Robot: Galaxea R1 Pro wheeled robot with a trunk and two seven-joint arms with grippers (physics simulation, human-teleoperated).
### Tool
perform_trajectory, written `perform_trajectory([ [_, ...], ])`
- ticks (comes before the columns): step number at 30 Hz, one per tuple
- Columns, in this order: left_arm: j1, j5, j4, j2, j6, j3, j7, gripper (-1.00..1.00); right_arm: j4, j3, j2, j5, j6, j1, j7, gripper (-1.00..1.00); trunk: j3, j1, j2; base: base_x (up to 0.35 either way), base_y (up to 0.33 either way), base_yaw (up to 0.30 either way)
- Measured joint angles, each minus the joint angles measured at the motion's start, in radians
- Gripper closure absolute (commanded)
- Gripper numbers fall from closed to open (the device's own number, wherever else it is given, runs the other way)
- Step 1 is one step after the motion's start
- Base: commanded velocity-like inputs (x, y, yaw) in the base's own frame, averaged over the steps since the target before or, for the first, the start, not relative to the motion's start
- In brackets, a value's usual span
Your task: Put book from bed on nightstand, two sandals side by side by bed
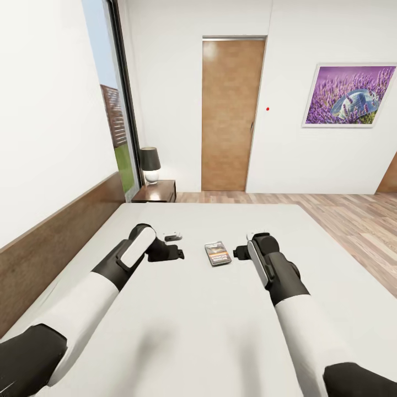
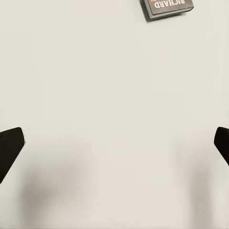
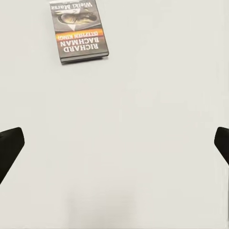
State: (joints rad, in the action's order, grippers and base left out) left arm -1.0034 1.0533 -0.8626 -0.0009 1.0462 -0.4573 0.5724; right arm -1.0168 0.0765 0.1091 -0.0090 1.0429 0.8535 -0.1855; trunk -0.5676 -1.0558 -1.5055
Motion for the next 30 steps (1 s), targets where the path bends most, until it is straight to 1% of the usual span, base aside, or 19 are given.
perform_trajectory([
  [1, 0.0, 0.001, 0.0, 0.0, 0.0, 0.0, 0.0, -1.0, 0.001, 0.0, 0.0, 0.0, 0.0, 0.001, 0.0, -1.0, 0.0, 0.0, 0.0, 0.0, 0.0, 0.0],
  [4, -0.019, 0.003, 0.024, 0.01, 0.001, 0.002, -0.004, -1.0, 0.091, -0.003, -0.001, -0.001, 0.0, 0.059, 0.004, -1.0, 0.0, 0.0, 0.0, 0.0, 0.0, 0.0],
  [5, -0.019, 0.004, 0.024, 0.01, 0.001, 0.002, -0.004, -1.0, 0.092, -0.003, -0.001, -0.001, 0.0, 0.059, 0.004, -1.0, 0.0, 0.0, 0.0, 0.0, 0.0, 0.0],
  [7, -0.033, 0.005, 0.044, 0.016, 0.001, 0.003, -0.008, -1.0, 0.153, -0.004, -0.002, -0.001, 0.0, 0.098, 0.012, -1.0, 0.0, 0.0, 0.0, 0.0, 0.0, 0.0],
  [8, -0.034, 0.006, 0.044, 0.016, 0.001, 0.003, -0.008, -1.0, 0.154, -0.004, -0.002, -0.001, 0.0, 0.098, 0.012, -1.0, 0.0, 0.0, 0.0, 0.0, 0.0, 0.0],
  [11, -0.06, 0.006, 0.082, 0.021, 0.001, 0.004, -0.017, -1.0, 0.24, -0.005, -0.005, -0.001, 0.0, 0.153, 0.037, -1.0, 0.0, 0.0, 0.0, 0.0, 0.0, 0.0],
  [12, -0.06, 0.007, 0.082, 0.021, 0.001, 0.004, -0.017, -1.0, 0.241, -0.005, -0.005, -0.001, 0.0, 0.154, 0.037, -1.0, 0.0, 0.0, 0.0, 0.0, 0.0, 0.0],
  [15, -0.089, 0.008, 0.128, 0.024, 0.001, 0.004, -0.05, -1.0, 0.317, -0.006, -0.018, -0.001, 0.0, 0.205, 0.079, -1.0, 0.0, 0.0, 0.0, 0.0, 0.0, 0.0],
  [16, -0.089, 0.009, 0.129, 0.024, 0.001, 0.004, -0.05, -1.0, 0.318, -0.006, -0.018, -0.001, 0.0, 0.205, 0.079, -1.0, 0.0, 0.0, 0.0, 0.0, 0.0, 0.0],
  [19, -0.124, 0.007, 0.187, 0.031, 0.001, 0.005, -0.124, -1.0, 0.384, -0.007, -0.039, -0.001, 0.0, 0.251, 0.141, -1.0, 0.0, 0.0, 0.0, 0.0, 0.0, 0.0],
  [20, -0.125, 0.007, 0.188, 0.031, 0.001, 0.005, -0.125, -1.0, 0.385, -0.007, -0.039, -0.001, 0.0, 0.251, 0.141, -1.0, 0.0, 0.0, 0.0, 0.0, 0.0, 0.0],
  [22, -0.152, 0.004, 0.232, 0.039, 0.001, 0.004, -0.192, -1.0, 0.426, -0.006, -0.053, -0.001, 0.0, 0.282, 0.182, -1.0, 0.0, 0.0, 0.0, 0.0, 0.0, 0.0],
  [23, -0.153, 0.004, 0.232, 0.039, 0.001, 0.004, -0.193, -1.0, 0.427, -0.007, -0.053, -0.002, 0.0, 0.283, 0.183, -1.0, 0.0, 0.0, 0.0, 0.0, 0.0, 0.0],
  [26, -0.195, -0.001, 0.297, 0.049, 0.001, 0.003, -0.301, -1.0, 0.484, -0.007, -0.071, -0.001, 0.0, 0.326, 0.231, -1.0, 0.0, 0.0, 0.0, 0.0, 0.0, 0.0],
  [27, -0.196, -0.001, 0.298, 0.049, 0.001, 0.003, -0.302, -1.0, 0.484, -0.007, -0.071, -0.001, 0.0, 0.326, 0.232, -1.0, 0.0, 0.0, 0.0, 0.0, 0.0, 0.0],
  [30, -0.224, -0.009, 0.338, 0.055, 0.0, 0.0, -0.377, -1.0, 0.52, -0.006, -0.082, 0.001, 0.0, 0.355, 0.26, -1.0, 0.0, 0.0, 0.0, 0.0, 0.0, 0.0],
])
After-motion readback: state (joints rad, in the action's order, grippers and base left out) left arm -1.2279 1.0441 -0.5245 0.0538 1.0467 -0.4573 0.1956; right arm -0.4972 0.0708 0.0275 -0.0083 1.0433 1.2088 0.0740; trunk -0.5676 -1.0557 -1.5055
